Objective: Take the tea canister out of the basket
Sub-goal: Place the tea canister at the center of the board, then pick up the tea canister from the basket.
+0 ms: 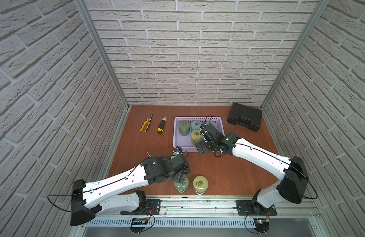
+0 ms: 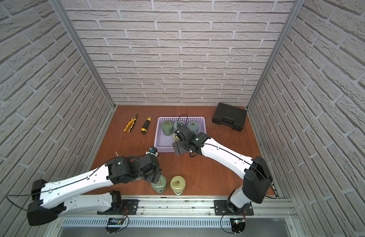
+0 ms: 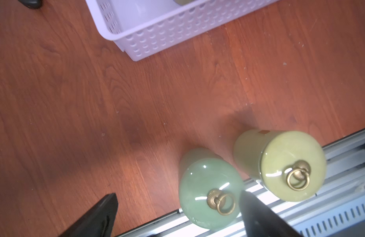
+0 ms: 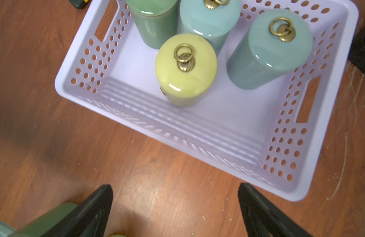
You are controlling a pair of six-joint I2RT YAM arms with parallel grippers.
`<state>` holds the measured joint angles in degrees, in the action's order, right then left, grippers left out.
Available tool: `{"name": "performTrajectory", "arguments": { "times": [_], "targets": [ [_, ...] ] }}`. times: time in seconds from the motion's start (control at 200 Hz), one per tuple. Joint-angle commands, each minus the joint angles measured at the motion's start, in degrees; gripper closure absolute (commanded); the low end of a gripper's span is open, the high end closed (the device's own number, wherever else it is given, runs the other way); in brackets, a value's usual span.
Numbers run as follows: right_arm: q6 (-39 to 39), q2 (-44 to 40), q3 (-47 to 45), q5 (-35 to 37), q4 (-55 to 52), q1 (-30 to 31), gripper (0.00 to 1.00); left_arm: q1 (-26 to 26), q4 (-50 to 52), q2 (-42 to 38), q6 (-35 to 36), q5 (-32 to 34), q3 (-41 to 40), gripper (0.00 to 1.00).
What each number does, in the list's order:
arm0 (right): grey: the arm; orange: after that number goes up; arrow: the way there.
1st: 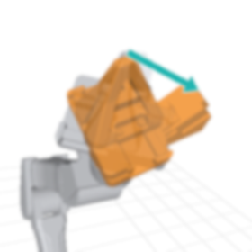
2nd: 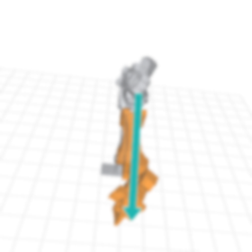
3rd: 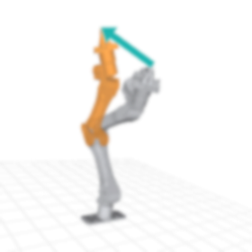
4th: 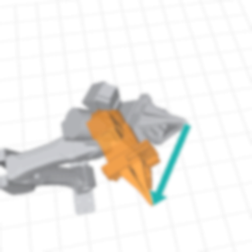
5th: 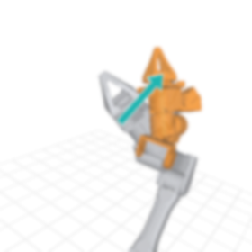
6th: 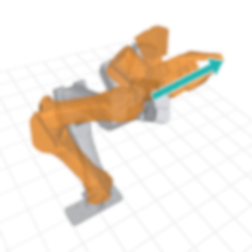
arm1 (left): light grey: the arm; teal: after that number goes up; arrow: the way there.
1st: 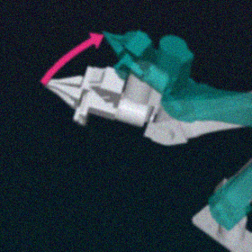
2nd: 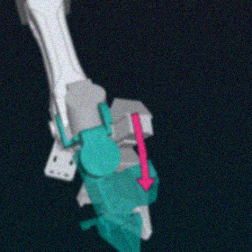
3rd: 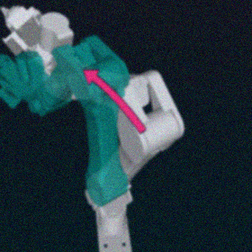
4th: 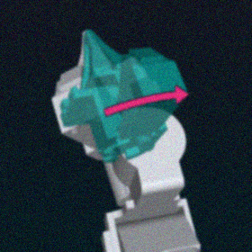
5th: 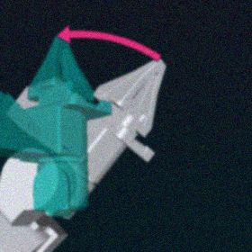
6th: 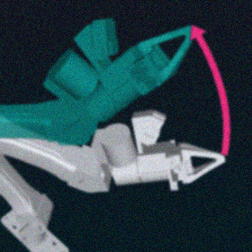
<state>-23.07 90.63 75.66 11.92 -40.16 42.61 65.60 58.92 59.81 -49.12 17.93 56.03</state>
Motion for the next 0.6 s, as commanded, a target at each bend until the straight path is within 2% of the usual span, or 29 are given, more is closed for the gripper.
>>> {"name": "performTrajectory", "arguments": {
  "times": [0.0, 0.16, 0.595],
  "targets": [
    [0.5, 3.3, 4.4, -2.0, -1.0, -1.1, 0.00, -1.1, 1.0, -2.2, -1.4, 2.6, 0.4, 0.02],
    [-0.8, 8.7, 9.7, -2.4, -2.7, -2.0, 0.00, -1.9, 0.6, -4.2, -1.6, 5.0, -0.4, 0.02],
    [-3.5, 18.0, 17.7, -0.2, -5.6, -3.2, 0.00, -2.9, 0.7, -5.5, -1.0, 5.3, -1.3, 0.02]
  ]
}}
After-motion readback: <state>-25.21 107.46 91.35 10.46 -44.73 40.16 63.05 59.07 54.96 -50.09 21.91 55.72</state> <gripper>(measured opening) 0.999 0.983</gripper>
